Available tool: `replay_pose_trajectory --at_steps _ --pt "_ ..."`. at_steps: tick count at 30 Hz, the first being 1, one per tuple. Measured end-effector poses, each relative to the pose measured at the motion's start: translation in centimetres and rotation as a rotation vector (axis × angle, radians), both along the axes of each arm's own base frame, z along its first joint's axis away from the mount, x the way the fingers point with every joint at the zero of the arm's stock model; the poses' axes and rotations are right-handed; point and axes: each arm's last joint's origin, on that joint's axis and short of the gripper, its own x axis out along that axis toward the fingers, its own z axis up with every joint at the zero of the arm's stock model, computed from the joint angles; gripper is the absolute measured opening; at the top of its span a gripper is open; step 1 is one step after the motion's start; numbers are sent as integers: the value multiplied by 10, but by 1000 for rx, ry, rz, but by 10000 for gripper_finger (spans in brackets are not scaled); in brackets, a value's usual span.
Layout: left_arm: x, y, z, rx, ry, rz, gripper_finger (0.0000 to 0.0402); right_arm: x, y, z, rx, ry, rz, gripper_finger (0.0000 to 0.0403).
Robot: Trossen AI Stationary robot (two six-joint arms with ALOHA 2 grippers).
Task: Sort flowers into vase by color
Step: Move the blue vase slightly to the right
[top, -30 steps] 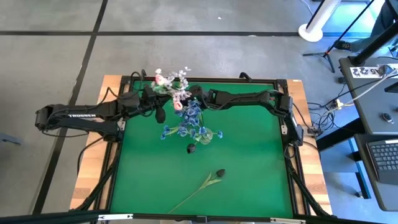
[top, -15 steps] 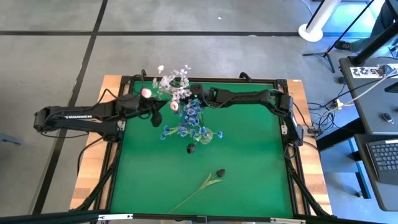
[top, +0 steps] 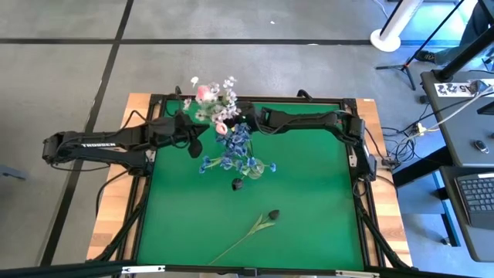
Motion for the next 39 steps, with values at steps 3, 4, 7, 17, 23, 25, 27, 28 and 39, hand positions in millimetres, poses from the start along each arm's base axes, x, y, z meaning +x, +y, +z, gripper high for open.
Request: replay_pose_trajectory --at_steps 3,4,7,17,23,25,27,28,39 --pt "0 0 1 1 -2 2 1 -1 1 -2 3 13 1 250" --pt "0 0 1 2 -3 3 1 0 0 -1 3 12 1 250" --pt "-1 0 2 5 -10 9 1 -1 1 -2 5 20 1 250" --pt "-19 -13 22 23 -150 -61 0 -2 0 -5 6 45 -8 250" --pt "-21 -27 30 64 -206 -177 7 -2 0 -5 6 45 -8 250" --pt "-18 -30 32 91 -210 -205 22 -2 0 -5 6 45 -8 250" --pt "-14 -31 32 117 -208 -217 44 -2 0 -5 6 45 -8 250" --pt "-13 -32 32 129 -204 -210 56 -2 0 -5 6 45 -8 250" --pt "-1 -29 41 266 -260 -112 144 -2 0 -6 7 47 -6 250"
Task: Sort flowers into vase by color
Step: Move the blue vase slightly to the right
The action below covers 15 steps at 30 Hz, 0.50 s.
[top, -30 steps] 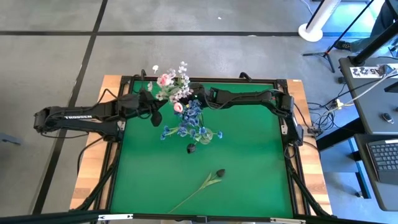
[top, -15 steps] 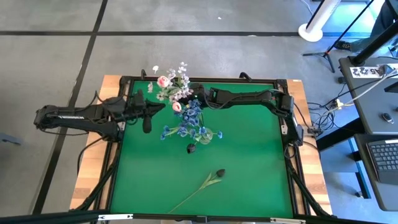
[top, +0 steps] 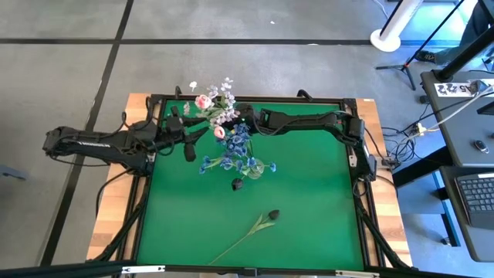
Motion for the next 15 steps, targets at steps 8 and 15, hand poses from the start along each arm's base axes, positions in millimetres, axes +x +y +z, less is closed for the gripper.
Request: replay_pose_trajectory --at_steps 8,15 --pt "6 3 -3 15 16 93 144 0 0 0 0 1 0 250" --pt "7 5 -1 15 -13 137 126 0 0 0 1 1 1 250"
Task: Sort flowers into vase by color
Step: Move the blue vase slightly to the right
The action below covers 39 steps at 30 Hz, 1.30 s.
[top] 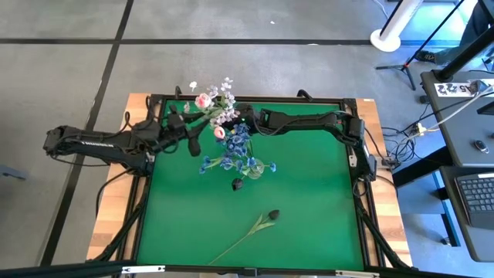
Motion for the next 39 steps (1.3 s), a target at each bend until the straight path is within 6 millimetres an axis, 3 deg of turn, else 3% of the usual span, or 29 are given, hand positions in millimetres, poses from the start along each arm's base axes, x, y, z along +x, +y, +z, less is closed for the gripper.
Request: replay_pose_trajectory --at_steps 11,20,30,39 --pt "5 -2 3 13 -48 -71 104 0 0 -1 5 1 8 250" --pt "18 9 -7 3 -7 1 100 0 1 -1 5 1 8 250" --pt "15 8 -4 6 -20 1 44 0 1 -1 1 -1 10 250" --pt "14 4 -3 1 -27 -14 63 0 1 -1 1 1 11 250"
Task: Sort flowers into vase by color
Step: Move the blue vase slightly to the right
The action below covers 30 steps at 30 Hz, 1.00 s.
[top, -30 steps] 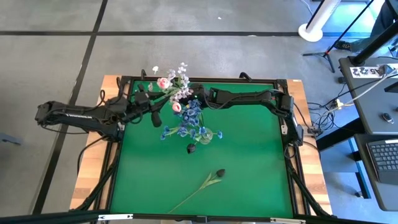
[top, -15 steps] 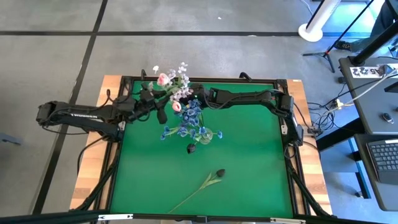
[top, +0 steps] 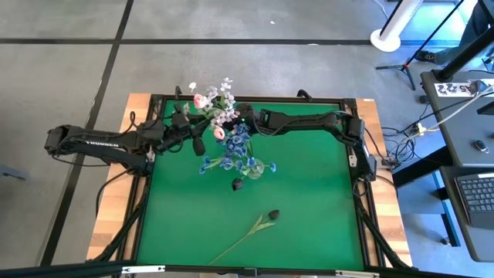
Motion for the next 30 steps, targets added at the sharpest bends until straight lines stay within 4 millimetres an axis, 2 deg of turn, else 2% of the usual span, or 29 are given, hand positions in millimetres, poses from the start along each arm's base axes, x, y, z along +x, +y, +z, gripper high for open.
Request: replay_pose_trajectory --at_steps 11,17,23,30 --pt "-1 1 -2 -11 12 43 120 0 0 -1 2 9 -1 250" --pt "-5 1 -4 -35 41 43 124 -1 0 -2 7 27 -1 250" --pt "-15 -4 1 -54 19 19 125 -1 0 -2 5 21 -1 250" --pt "-18 -7 4 -44 7 5 125 -1 0 -2 6 22 -1 250"
